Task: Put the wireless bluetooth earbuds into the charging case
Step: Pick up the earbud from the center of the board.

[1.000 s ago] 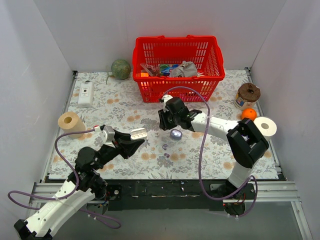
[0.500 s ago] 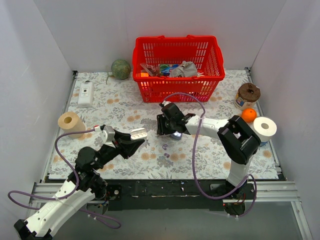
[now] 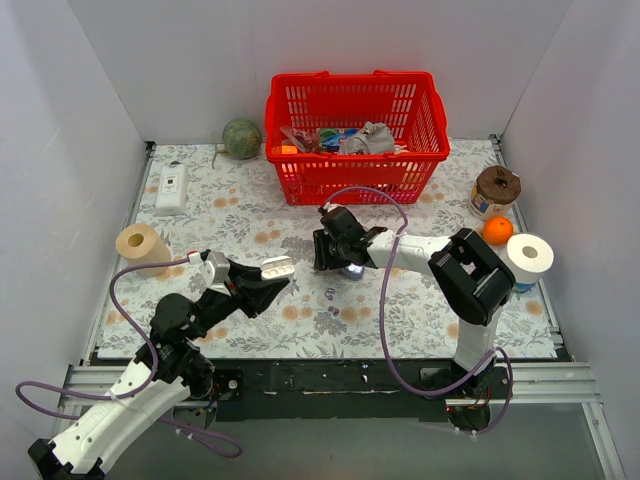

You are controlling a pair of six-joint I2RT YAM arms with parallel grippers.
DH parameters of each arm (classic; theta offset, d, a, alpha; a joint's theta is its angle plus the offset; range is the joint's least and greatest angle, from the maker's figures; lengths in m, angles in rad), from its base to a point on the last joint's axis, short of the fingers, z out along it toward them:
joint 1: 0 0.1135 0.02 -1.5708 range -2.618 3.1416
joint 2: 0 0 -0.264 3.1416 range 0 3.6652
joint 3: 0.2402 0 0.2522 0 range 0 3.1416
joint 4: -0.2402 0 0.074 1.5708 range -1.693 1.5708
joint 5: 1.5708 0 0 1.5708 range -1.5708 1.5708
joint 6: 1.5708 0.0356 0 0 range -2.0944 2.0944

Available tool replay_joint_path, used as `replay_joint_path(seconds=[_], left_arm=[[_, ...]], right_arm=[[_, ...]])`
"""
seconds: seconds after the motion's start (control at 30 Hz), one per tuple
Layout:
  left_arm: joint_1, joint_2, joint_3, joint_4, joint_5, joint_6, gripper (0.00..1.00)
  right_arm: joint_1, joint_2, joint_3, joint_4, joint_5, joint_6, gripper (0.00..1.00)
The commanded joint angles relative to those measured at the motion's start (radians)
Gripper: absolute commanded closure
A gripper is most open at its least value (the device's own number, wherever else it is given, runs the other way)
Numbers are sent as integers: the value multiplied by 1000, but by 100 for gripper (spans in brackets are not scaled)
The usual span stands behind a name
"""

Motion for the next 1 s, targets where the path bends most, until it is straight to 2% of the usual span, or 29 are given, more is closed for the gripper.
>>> replay_joint_path(seconds=[0.0, 0.43, 0.6, 0.73, 0.83, 0.87, 0.93, 0.97], left_arm=[[2, -9, 24, 3, -9, 0, 100], [2, -12, 26, -1, -8, -5, 100], [2, -20, 26, -3, -8, -5, 100], [2, -20, 26, -4, -5, -3, 100], [2, -23, 26, -4, -3, -6, 100], [2, -23, 27, -4, 0, -6, 100], [2, -24, 27, -4, 0, -6, 100], [2, -26, 27, -6, 0, -5, 100]], right_arm=[[11, 32, 45, -11, 14, -9, 52], [30, 76, 79, -43, 12, -19, 53], [36, 82, 82, -49, 14, -17, 58], [36, 81, 80, -49, 12, -14, 66], [36, 79, 76, -45, 7, -14, 75], [36, 79, 77, -48, 9, -14, 81], [34, 75, 76, -45, 6, -12, 87], [36, 73, 74, -45, 6, -12, 94]])
